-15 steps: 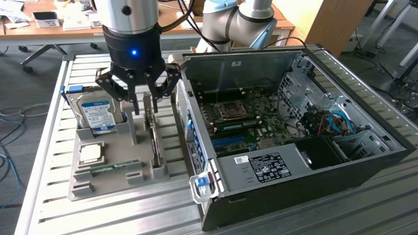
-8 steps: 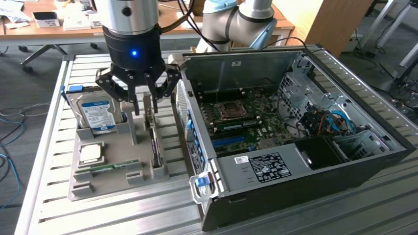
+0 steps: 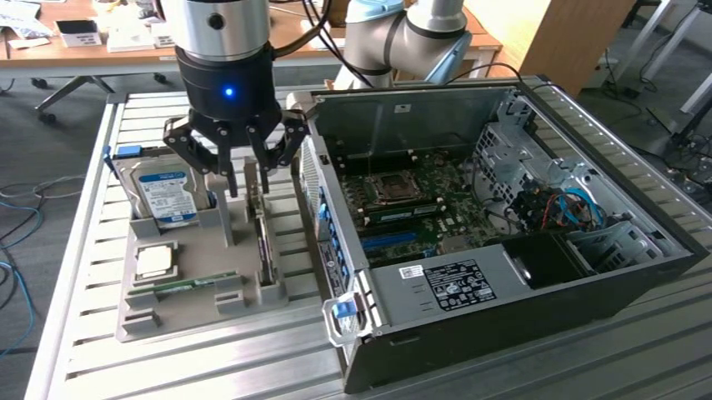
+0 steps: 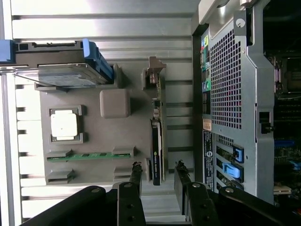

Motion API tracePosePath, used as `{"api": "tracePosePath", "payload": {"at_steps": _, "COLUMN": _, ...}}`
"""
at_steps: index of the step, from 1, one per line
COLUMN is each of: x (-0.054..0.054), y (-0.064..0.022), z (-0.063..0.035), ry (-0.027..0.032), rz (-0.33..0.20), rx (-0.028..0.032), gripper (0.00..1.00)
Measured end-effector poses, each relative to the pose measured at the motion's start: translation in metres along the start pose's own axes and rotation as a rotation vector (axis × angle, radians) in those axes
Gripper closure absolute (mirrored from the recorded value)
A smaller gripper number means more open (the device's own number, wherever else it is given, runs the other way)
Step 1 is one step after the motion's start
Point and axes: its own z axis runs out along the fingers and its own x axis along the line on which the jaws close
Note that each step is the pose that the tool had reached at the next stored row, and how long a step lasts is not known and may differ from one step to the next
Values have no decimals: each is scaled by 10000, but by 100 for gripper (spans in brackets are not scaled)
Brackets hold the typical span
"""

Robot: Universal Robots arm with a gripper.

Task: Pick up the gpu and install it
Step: 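Pick up the gpu and move the gpu toward the slot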

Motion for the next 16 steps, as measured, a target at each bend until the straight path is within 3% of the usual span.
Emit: {"api": "tracePosePath", "payload": {"at_steps": 16, "x": 1, "y": -3, "z": 60, "ry": 2, "rz": -1, "rx": 2, "gripper": 58}}
